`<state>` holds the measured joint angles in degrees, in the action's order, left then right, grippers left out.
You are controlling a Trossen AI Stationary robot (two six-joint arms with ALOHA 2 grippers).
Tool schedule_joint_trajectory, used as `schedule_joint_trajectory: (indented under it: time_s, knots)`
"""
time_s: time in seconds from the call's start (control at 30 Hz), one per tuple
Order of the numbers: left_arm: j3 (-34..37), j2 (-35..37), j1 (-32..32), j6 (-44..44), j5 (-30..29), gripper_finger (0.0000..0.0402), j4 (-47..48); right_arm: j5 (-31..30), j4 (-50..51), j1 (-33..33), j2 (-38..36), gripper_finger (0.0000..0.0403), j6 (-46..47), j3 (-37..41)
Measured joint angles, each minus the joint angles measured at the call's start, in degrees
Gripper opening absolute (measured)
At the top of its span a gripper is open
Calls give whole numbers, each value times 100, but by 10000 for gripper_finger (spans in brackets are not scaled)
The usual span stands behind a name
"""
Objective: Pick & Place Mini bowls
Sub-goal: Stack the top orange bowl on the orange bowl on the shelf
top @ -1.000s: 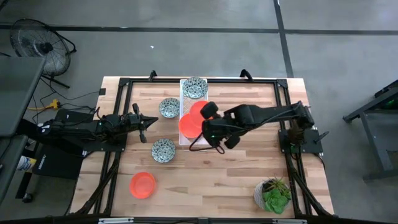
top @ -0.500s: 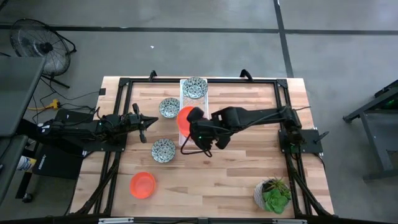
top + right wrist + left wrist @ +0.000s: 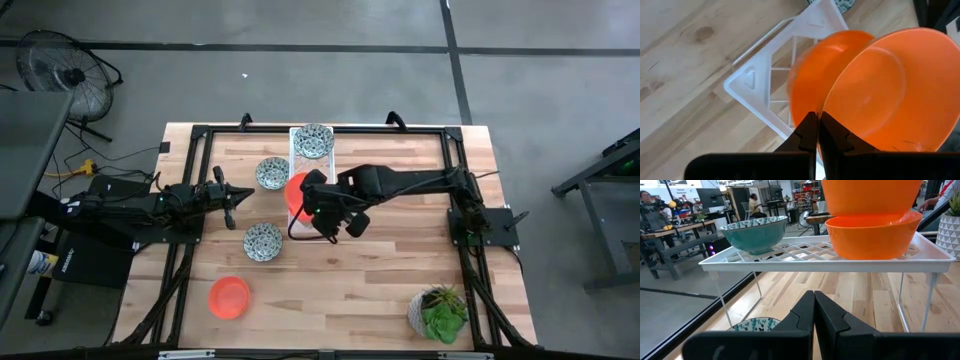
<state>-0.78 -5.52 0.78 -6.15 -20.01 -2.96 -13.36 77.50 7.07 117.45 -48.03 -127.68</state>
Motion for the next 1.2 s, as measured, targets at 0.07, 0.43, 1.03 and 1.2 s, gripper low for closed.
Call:
schedule_joint_trajectory:
  time_s: [0.07, 0.43, 1.03, 1.2]
  knots:
    - [0, 1, -2, 2, 0, 1, 2, 81, 55, 0, 0, 0, 2, -2]
    - [0, 0, -2, 2, 0, 1, 1, 365, 74, -11, 6, 0, -3, 0]
    - [0, 0, -1, 2, 0, 1, 2, 397, -27, -81, 103, 1, 146, 2]
    - [0, 2, -2, 2, 0, 1, 1, 389, -24, -83, 103, 11, 204, 2]
